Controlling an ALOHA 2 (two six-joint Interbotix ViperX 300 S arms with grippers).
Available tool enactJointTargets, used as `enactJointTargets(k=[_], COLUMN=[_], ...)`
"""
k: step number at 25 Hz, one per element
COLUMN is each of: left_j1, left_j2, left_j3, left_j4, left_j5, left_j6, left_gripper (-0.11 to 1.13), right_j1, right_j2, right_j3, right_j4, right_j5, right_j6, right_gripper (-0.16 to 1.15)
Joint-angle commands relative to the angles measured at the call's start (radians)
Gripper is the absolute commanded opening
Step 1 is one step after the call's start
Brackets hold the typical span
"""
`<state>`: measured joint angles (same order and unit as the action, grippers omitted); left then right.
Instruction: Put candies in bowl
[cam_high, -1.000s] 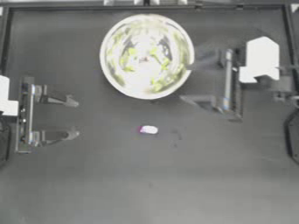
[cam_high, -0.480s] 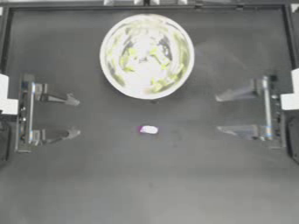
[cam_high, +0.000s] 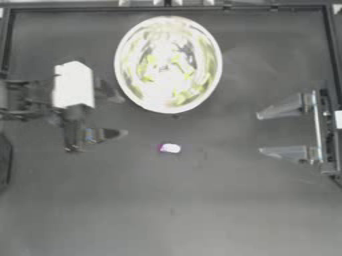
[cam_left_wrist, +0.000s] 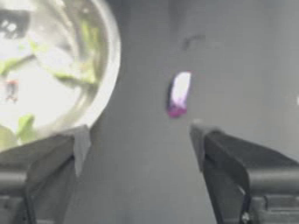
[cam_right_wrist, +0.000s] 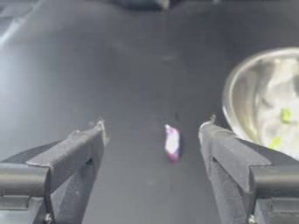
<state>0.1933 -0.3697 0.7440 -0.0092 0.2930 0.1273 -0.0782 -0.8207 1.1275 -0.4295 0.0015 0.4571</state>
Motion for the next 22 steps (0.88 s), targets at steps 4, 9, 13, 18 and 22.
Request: enactJointTargets(k=[4,9,13,18,22], left_j1=[-0.014,-0.025,-0.026,-0.025,-0.020], left_j2=[0.146,0.262,0.333,0.405,0.465], left_j3=[-0.141,-0.227,-0.279,-0.324,-0.367], left_j4=[0.011,0.012,0.011,0.011,0.006], left_j5=[0.063,0.101,0.112,0.124,0.172], left_j6=[0.002,0.014,0.040,0.055,0.055], left_gripper=[0.99,0.98,0.98,0.98,0.98], right_j1=[0.002,0.003,0.002,0.003,0.002], right_j2=[-0.014,-0.014,-0.015,-0.015,-0.015], right_j3=[-0.003,-0.002,-0.003,-0.003,-0.002], right_j4=[-0.018,-0.028,-0.028,-0.028,-0.028], right_j5=[-0.025,-0.028,-0.034,-0.046,-0.060], right_j6=[-0.003,-0.002,-0.002,-0.002,0.000], right_gripper=[0.95,0.95,0.95,0.95,0.95])
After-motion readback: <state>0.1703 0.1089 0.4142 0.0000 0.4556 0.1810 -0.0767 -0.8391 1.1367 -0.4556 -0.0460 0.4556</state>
